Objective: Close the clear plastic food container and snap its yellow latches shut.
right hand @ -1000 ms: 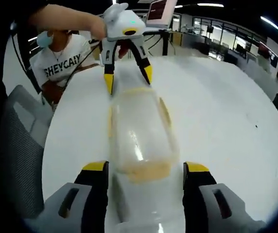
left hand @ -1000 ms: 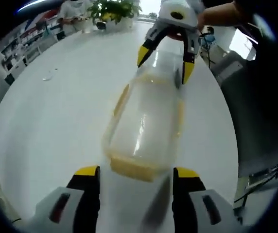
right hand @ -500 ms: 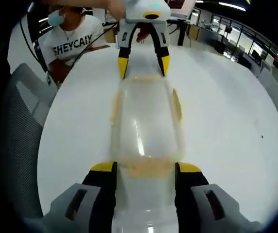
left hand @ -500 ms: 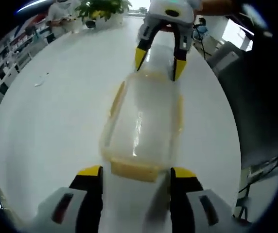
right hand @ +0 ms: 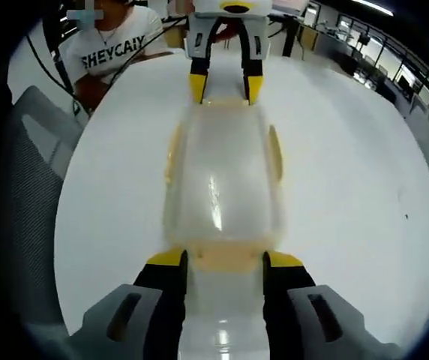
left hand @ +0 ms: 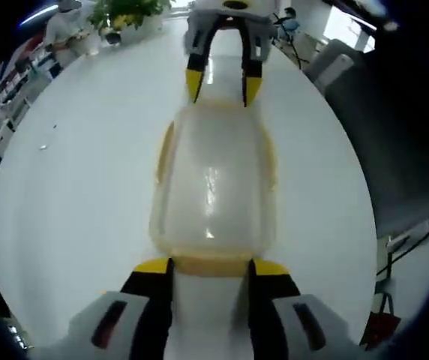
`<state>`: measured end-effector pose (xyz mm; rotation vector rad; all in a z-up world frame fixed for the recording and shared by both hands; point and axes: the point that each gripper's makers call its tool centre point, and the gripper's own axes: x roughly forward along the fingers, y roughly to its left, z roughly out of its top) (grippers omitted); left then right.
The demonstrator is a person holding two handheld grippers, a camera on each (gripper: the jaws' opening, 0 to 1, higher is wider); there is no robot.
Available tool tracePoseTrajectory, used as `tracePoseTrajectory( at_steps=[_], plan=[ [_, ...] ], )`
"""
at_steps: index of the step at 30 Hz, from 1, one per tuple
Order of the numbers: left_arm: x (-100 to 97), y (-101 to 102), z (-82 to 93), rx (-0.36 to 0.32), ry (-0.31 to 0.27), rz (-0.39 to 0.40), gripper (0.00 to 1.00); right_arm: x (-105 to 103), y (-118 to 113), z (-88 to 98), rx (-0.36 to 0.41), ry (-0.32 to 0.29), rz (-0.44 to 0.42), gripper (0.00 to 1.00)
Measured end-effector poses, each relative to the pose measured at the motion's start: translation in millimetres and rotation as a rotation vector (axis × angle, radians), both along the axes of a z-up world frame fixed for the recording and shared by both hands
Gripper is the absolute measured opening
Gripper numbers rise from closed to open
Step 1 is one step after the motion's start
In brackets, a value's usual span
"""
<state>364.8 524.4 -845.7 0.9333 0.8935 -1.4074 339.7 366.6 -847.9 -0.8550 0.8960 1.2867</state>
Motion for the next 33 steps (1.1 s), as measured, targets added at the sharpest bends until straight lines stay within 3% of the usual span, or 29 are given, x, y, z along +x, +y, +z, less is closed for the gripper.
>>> tracePoseTrajectory(
  at_steps=[3, 5, 8, 15, 33],
  plan=[
    [-7.5, -0.3, -0.6, 0.013, -0.003, -0.028, 0.34, -1.4, 0.1, -2.1, -0.044, -0.009, 0.039, 0.38],
    [-6.1, 0.3, -3.6, 0.037, -0.05, -0.048, 0.35, -1.5, 0.4, -2.1, -0.073, -0.006, 0.032, 0.38],
    [-5.9, -0.8, -2.3, 0.036, -0.026, -0.011, 0.35, -0.2, 0.6, -2.8, -0.088, 0.005, 0.031, 0.38],
    [-3.9, -0.4, -4.1, 0.044, -0.02, -0.002, 0.35, -0.1, 0.2, -4.5, -0.126, 0.024, 0.046, 0.38],
    [-7.2, -1.5, -0.8, 0.04, -0.018, 0.038, 0.34, 4.7, -2.2, -2.1, -0.119, 0.011, 0.077, 0.37]
  ],
)
